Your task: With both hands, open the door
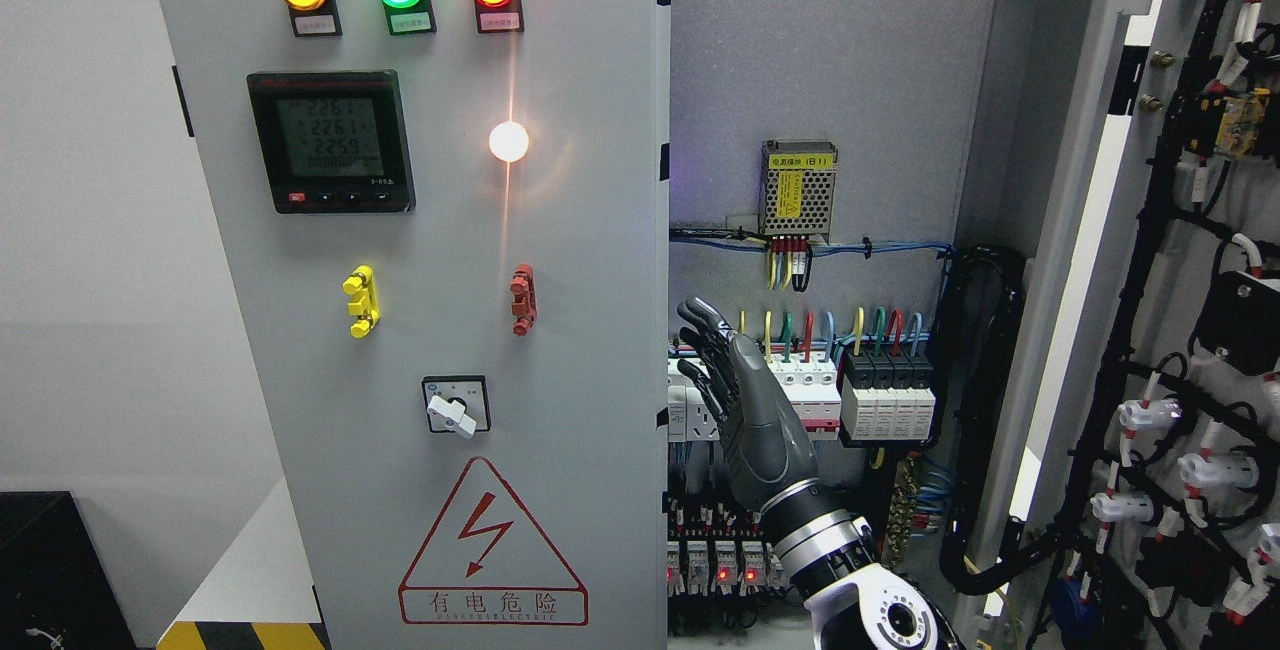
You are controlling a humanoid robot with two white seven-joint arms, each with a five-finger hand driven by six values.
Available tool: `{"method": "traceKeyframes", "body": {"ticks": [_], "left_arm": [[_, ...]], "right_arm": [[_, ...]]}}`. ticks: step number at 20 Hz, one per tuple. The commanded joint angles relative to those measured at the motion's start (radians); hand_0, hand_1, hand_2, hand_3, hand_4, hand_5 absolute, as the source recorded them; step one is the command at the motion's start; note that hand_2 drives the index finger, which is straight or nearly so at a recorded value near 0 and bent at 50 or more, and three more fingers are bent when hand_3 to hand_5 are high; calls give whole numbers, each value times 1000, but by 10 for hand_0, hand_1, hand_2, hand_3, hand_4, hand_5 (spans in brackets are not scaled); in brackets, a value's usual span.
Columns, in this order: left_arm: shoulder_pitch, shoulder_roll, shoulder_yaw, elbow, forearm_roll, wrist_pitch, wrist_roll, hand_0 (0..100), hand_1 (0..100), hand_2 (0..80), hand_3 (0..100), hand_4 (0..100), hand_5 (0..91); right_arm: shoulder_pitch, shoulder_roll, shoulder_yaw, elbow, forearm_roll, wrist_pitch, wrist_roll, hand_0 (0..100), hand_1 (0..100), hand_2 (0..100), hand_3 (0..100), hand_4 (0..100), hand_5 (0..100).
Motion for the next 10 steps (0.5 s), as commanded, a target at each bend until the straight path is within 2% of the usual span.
{"method": "traceKeyframes", "body": {"ticks": [1,6,10], "left_arm": [[-3,0,0,0,0,-1,2,0,0,0,0,0,0],[-3,0,0,0,0,1,2,0,0,0,0,0,0],[-3,0,0,0,0,-1,1,0,0,0,0,0,0]], "right_arm": [[-22,-2,-31,54,-23,1,13,193,0,0,0,0,0],[-36,-2,-33,83,-23,1,16,193,0,0,0,0,0],[-36,-2,-33,84,-23,3,65,193,0,0,0,0,0]]}}
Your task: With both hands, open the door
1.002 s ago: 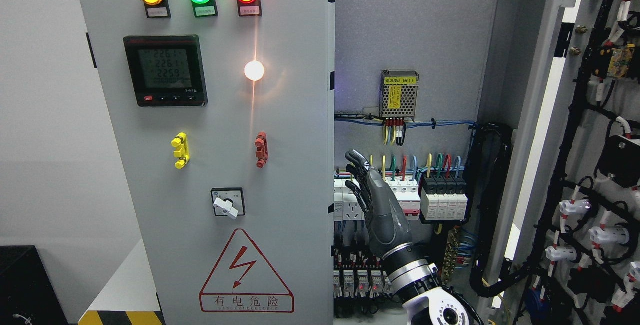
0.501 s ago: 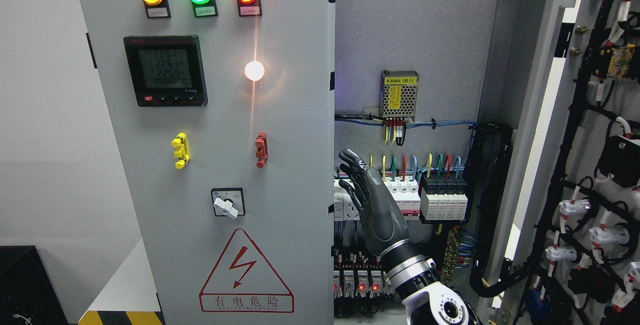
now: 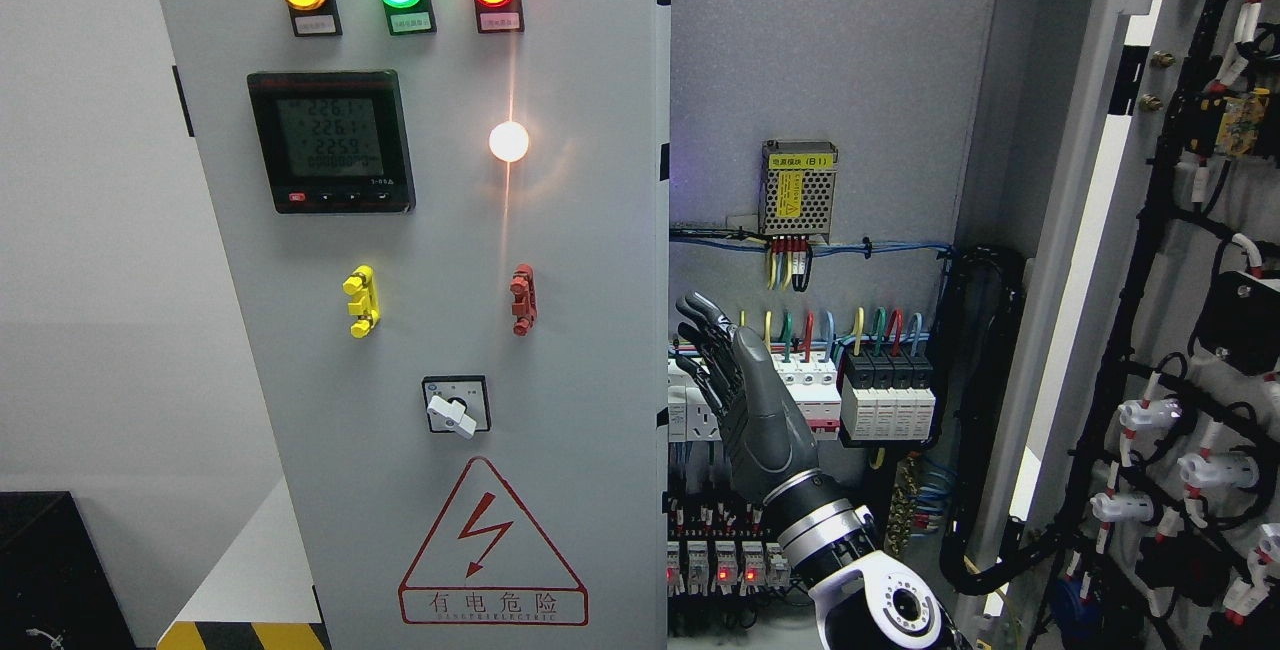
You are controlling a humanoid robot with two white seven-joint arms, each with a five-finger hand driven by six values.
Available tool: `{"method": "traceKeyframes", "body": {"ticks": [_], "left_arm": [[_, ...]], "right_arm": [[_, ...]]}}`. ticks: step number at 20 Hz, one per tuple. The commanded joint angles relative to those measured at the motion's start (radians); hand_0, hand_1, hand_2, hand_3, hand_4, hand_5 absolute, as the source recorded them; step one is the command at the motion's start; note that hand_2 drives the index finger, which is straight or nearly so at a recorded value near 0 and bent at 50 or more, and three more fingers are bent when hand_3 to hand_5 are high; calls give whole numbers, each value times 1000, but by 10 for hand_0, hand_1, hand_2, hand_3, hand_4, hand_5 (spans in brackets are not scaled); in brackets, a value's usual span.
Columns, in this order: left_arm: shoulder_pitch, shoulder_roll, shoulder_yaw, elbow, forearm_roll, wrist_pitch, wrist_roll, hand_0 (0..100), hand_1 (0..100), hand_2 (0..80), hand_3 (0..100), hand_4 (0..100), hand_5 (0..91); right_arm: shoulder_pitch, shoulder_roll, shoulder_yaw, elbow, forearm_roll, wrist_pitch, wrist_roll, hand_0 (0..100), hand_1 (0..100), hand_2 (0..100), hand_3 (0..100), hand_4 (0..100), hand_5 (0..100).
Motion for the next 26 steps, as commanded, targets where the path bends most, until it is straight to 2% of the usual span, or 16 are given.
{"method": "traceKeyframes", "body": {"ticks": [1,11,15,26], "left_arm": [[-3,0,0,0,0,-1,-1,0,0,0,0,0,0],[-3,0,0,0,0,-1,1,0,0,0,0,0,0],[-3,0,0,0,0,-1,1,0,0,0,0,0,0],[-3,0,0,0,0,1,-1,0,0,0,0,0,0]], "right_arm": [[-9,-1,-15,38,-4,2,26,193,0,0,0,0,0],[-14,0,-14,27,-37,2,33,193,0,0,0,0,0],[-15,0,-14,27,-37,2,90,192,0,0,0,0,0],[-22,4,-23,19,-37,19,95,192,0,0,0,0,0]]}}
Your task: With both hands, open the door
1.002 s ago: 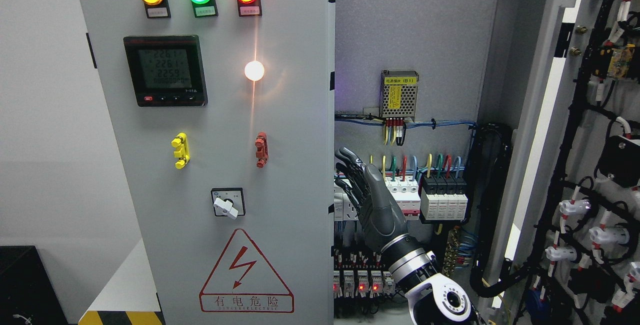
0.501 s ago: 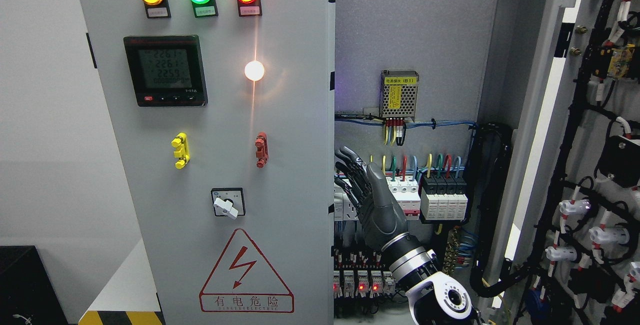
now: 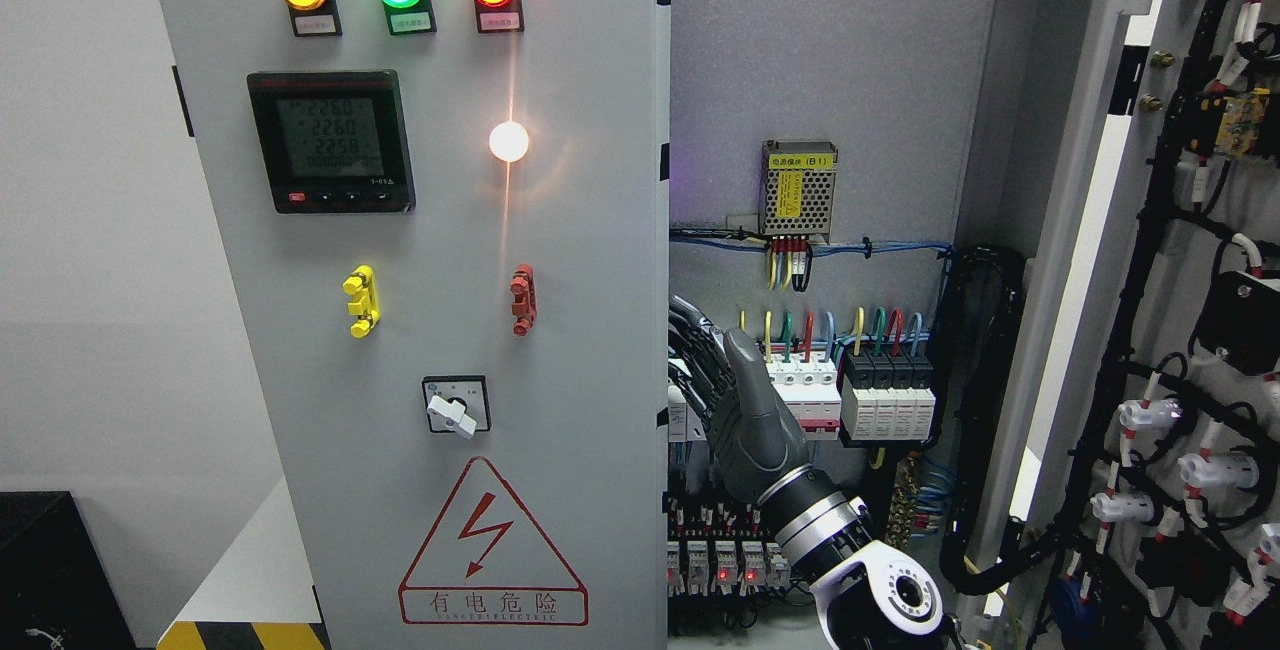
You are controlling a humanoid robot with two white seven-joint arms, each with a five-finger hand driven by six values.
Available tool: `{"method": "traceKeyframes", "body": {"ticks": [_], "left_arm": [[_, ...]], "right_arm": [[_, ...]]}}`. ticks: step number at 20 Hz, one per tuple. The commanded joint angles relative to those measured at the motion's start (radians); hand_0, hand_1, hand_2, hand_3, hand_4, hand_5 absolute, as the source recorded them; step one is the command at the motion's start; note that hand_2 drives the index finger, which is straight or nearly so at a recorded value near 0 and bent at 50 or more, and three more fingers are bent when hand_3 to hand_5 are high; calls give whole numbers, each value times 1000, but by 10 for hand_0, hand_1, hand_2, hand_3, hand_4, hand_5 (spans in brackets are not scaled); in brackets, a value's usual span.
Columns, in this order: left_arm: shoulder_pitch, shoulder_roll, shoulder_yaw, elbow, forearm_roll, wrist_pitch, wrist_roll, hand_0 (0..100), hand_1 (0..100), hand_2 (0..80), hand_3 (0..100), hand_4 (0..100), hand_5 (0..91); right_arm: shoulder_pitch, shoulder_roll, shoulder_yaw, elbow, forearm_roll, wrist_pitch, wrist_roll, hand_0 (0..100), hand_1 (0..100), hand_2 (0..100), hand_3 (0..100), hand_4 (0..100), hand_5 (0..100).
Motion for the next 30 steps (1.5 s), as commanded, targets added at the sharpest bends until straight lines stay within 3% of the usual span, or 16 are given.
{"method": "traceKeyframes", "body": {"ticks": [1,30], "left_arm": [[-3,0,0,0,0,-1,1,0,0,0,0,0,0],[-3,0,0,0,0,-1,1,0,0,0,0,0,0]], "right_arm": [[-4,2,-8,-6,-1,3,1,192,0,0,0,0,0],[-4,-1,-5,-8,-2,-1,19,193,0,0,0,0,0]]}}
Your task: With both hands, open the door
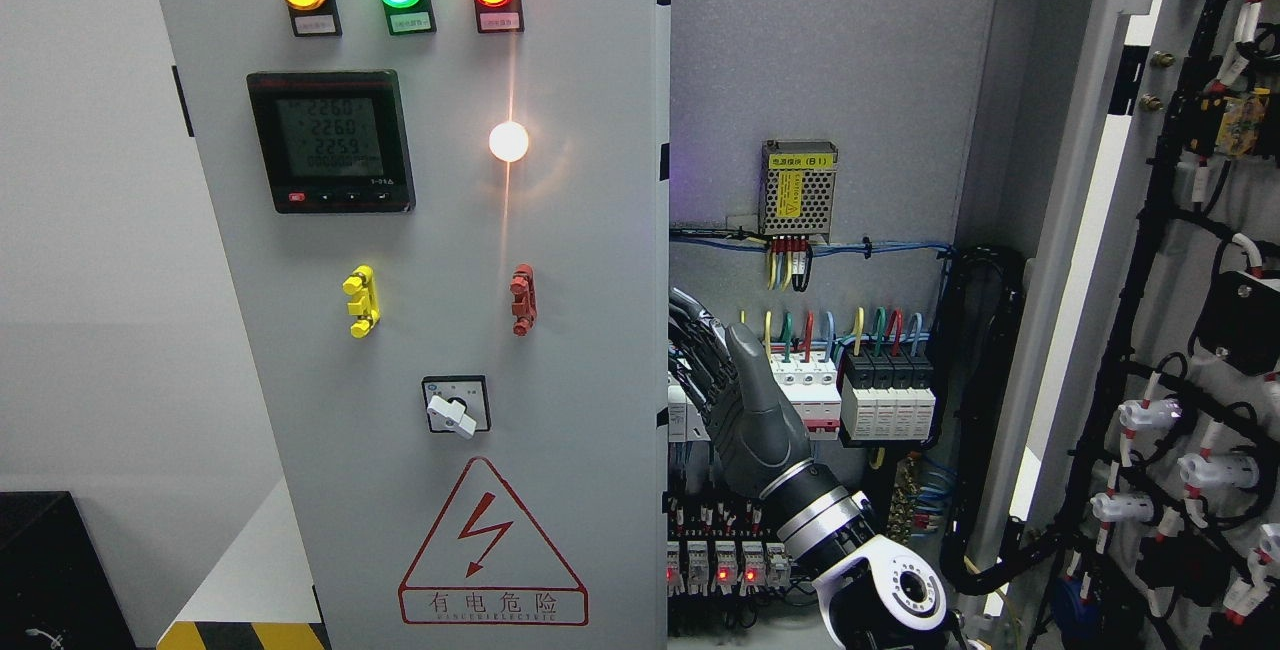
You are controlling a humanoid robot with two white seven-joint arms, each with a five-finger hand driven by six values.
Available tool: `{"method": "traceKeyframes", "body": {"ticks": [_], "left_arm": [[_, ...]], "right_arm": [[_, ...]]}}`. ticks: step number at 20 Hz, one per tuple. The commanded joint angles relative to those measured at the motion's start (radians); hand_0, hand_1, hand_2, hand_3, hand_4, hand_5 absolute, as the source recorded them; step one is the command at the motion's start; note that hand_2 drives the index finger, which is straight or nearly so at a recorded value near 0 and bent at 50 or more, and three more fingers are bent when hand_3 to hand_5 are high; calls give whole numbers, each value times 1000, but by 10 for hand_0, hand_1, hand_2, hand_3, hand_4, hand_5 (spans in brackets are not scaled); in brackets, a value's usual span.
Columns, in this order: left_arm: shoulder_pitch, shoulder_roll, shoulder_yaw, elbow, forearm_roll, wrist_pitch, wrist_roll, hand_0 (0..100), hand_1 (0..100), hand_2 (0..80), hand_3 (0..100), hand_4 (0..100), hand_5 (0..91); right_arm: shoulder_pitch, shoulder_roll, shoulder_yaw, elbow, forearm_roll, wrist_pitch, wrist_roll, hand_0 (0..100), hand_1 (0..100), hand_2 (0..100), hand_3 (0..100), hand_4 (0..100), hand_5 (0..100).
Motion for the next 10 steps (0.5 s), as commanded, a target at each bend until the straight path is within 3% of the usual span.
{"method": "traceKeyframes", "body": {"ticks": [1,3,5,10], "left_arm": [[-3,0,0,0,0,-1,1,0,0,0,0,0,0],[-3,0,0,0,0,1,1,0,0,0,0,0,0],[-3,0,0,0,0,-1,1,0,0,0,0,0,0],[-3,0,0,0,0,1,1,0,0,0,0,0,0]], "right_arm": [[1,-1,1,2,0,6,2,193,0,0,0,0,0],[-1,-1,0,5,0,9,8,192,0,0,0,0,0],[-7,-1,0,10,1,12,45,192,0,0,0,0,0],[-8,-1,0,13,0,12,60,192,0,0,0,0,0]]}}
